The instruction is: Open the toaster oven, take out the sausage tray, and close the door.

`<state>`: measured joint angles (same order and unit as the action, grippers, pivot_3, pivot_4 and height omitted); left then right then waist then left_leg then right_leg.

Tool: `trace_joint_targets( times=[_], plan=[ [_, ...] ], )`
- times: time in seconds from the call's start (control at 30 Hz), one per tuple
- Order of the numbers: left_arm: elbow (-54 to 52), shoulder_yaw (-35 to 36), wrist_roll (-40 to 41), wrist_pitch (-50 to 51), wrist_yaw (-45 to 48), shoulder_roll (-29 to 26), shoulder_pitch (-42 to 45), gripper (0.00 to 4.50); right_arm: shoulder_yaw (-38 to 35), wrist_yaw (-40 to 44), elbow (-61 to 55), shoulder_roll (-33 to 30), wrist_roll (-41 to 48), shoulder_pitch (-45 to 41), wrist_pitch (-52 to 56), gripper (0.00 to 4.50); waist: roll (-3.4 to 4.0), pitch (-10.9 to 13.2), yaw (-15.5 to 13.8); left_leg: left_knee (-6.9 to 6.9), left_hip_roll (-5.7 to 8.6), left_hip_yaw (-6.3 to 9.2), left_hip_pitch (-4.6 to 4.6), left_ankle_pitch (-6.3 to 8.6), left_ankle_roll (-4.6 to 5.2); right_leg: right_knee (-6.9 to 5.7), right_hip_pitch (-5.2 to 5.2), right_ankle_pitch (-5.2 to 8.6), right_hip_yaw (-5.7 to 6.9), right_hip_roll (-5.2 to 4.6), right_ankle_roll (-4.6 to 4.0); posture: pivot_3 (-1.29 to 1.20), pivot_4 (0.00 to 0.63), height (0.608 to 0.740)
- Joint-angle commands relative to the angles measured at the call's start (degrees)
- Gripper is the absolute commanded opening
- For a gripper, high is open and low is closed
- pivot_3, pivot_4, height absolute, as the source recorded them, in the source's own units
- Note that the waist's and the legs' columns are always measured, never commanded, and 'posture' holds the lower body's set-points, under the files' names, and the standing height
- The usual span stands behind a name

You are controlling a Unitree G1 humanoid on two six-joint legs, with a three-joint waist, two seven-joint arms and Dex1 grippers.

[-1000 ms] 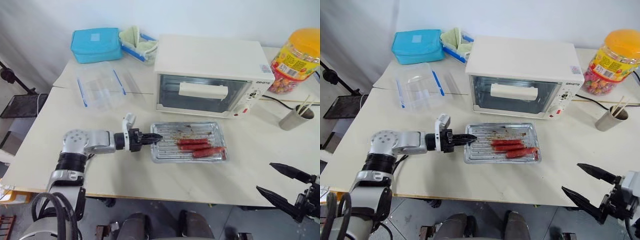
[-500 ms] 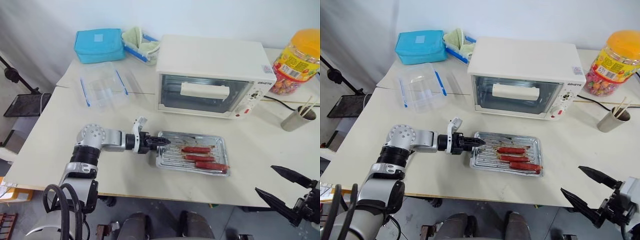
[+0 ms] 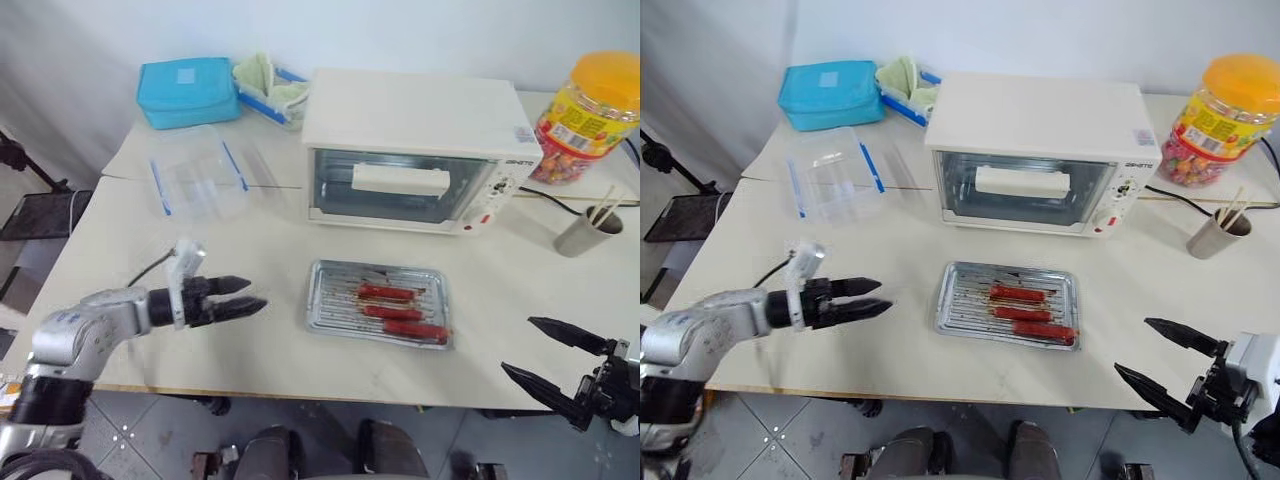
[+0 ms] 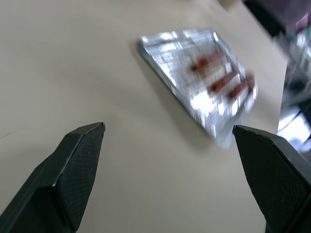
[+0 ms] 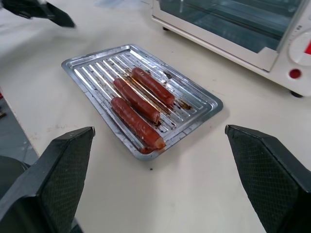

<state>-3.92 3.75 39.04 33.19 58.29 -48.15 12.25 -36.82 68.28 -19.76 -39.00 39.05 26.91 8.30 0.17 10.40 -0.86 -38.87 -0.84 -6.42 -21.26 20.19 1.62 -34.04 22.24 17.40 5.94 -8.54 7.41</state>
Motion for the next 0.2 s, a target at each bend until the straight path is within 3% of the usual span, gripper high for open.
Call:
trace_joint_targets(
  times=[0.03,0.1,0.2],
  plan=[
    [1.61,4.95,-7.53,-21.25,4.20,2.13,-2.76,4.47,0.29,3.06,3.78,-2.18,-0.32,-2.73,-2.26,4.50,0.02,0.01,-0.45,-0.02,0.01,0.00,-0.02,0.04,0.07,0.00,0.02,-0.01,-0.02,-0.12,0.00,0.00,0.150,0.740],
    [5.72,5.42,-11.66,-29.84,5.06,2.98,-3.02,4.47,1.24,5.09,6.38,-3.49,-0.67,-5.41,-3.18,4.50,0.01,0.01,-0.57,-0.02,0.00,-0.04,-0.04,0.06,0.12,0.03,0.04,-0.04,-0.04,-0.21,0.03,0.00,0.150,0.740],
    [7.83,5.02,-12.31,-32.36,7.23,3.70,-2.36,4.47,2.17,6.91,8.76,-4.49,-1.10,-7.56,-4.16,4.50,0.01,0.01,-0.53,-0.02,-0.05,-0.09,-0.07,-0.09,0.44,-0.03,0.11,-0.04,0.01,-0.12,0.03,0.00,0.150,0.740]
  ],
)
